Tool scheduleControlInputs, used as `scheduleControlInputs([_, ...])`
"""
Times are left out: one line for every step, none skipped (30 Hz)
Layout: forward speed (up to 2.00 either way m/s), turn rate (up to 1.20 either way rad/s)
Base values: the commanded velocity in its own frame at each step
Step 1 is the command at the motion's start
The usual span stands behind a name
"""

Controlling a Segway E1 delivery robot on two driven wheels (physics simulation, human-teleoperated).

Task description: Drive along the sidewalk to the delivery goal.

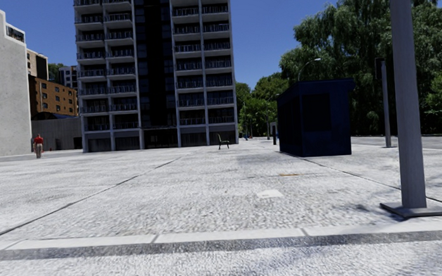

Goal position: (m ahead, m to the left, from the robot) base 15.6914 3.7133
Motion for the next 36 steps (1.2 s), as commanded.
scheduleControlInputs([2.0, 0.0])
scheduleControlInputs([2.0, 0.09])
scheduleControlInputs([2.0, 0.09])
scheduleControlInputs([2.0, 0.25])
scheduleControlInputs([2.0, 0.5])
scheduleControlInputs([2.0, 0.66])
scheduleControlInputs([2.0, 0.71])
scheduleControlInputs([2.0, 0.73])
scheduleControlInputs([2.0, 0.73])
scheduleControlInputs([2.0, 0.73])
scheduleControlInputs([2.0, 0.71])
scheduleControlInputs([2.0, 0.54])
scheduleControlInputs([2.0, 0.41])
scheduleControlInputs([2.0, 0.41])
scheduleControlInputs([2.0, 0.33])
scheduleControlInputs([2.0, 0.18])
scheduleControlInputs([2.0, 0.07])
scheduleControlInputs([2.0, 0.02])
scheduleControlInputs([2.0, 0.02])
scheduleControlInputs([2.0, 0.0])
scheduleControlInputs([2.0, 0.0])
scheduleControlInputs([2.0, 0.0])
scheduleControlInputs([2.0, 0.0])
scheduleControlInputs([2.0, 0.0])
scheduleControlInputs([2.0, 0.0])
scheduleControlInputs([2.0, 0.0])
scheduleControlInputs([2.0, 0.0])
scheduleControlInputs([2.0, 0.0])
scheduleControlInputs([2.0, 0.0])
scheduleControlInputs([2.0, 0.0])
scheduleControlInputs([2.0, 0.0])
scheduleControlInputs([2.0, 0.0])
scheduleControlInputs([2.0, 0.0])
scheduleControlInputs([2.0, 0.0])
scheduleControlInputs([2.0, 0.0])
scheduleControlInputs([2.0, 0.0])
